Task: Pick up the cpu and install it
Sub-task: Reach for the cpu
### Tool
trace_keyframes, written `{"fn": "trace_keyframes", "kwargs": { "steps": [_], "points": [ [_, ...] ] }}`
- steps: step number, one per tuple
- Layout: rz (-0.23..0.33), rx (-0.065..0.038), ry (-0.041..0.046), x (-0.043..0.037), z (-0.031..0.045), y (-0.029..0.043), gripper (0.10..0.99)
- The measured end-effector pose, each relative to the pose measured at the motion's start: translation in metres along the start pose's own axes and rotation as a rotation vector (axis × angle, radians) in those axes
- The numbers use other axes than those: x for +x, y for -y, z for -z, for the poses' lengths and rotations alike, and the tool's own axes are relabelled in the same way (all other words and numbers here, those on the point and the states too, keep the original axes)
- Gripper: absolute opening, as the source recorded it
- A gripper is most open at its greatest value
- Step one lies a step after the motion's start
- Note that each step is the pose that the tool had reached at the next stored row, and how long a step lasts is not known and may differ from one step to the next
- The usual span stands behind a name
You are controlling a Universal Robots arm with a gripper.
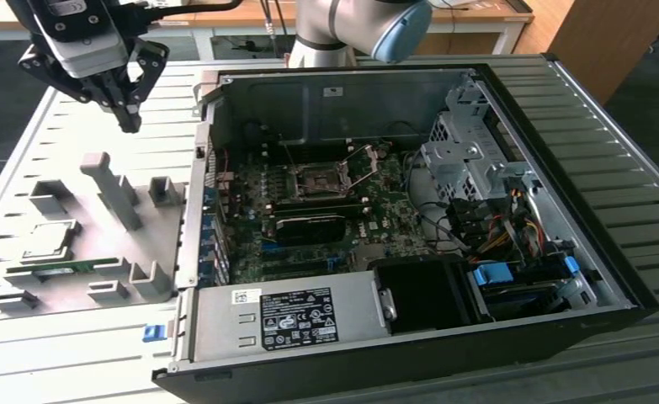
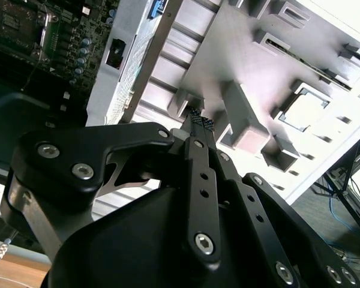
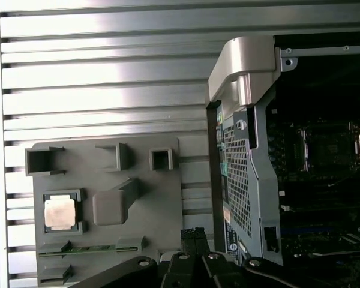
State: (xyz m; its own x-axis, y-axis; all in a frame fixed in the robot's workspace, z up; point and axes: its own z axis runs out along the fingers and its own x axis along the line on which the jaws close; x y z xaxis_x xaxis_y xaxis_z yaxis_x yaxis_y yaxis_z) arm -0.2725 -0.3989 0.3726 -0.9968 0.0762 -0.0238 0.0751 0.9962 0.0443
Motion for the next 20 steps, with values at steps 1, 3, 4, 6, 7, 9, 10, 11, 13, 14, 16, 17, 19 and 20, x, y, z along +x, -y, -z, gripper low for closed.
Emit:
{"fn": "trace_keyframes", "kwargs": {
  "steps": [1,3,4,6,7,9,10,11,13,14,16,17,19,20],
  "points": [
    [0.000,0.000,0.0000,0.0006,-0.0001,0.0001,0.106],
    [0.000,0.000,0.0000,0.0017,-0.0003,0.0002,0.106],
    [0.000,0.000,0.0000,0.0023,-0.0004,0.0002,0.106],
    [0.000,0.000,0.0000,0.0034,-0.0006,0.0003,0.106],
    [0.000,0.000,0.0000,0.0040,-0.0007,0.0003,0.106],
    [0.000,0.000,0.0000,0.0052,-0.0009,0.0004,0.106],
    [0.000,0.000,0.0000,0.0057,-0.0010,0.0005,0.106],
    [0.000,0.000,0.0000,0.0063,-0.0011,0.0005,0.106],
    [0.000,0.000,0.0000,0.0075,-0.0013,0.0006,0.106],
    [0.000,0.000,0.0001,0.0080,-0.0014,0.0007,0.106],
    [0.000,0.000,0.0000,0.0092,-0.0016,0.0008,0.106],
    [0.000,0.000,0.0000,0.0098,-0.0017,0.0008,0.106],
    [0.000,0.000,0.0000,0.0109,-0.0019,0.0009,0.106],
    [0.000,0.000,0.0000,0.0115,-0.0020,0.0010,0.106]
  ]
}}
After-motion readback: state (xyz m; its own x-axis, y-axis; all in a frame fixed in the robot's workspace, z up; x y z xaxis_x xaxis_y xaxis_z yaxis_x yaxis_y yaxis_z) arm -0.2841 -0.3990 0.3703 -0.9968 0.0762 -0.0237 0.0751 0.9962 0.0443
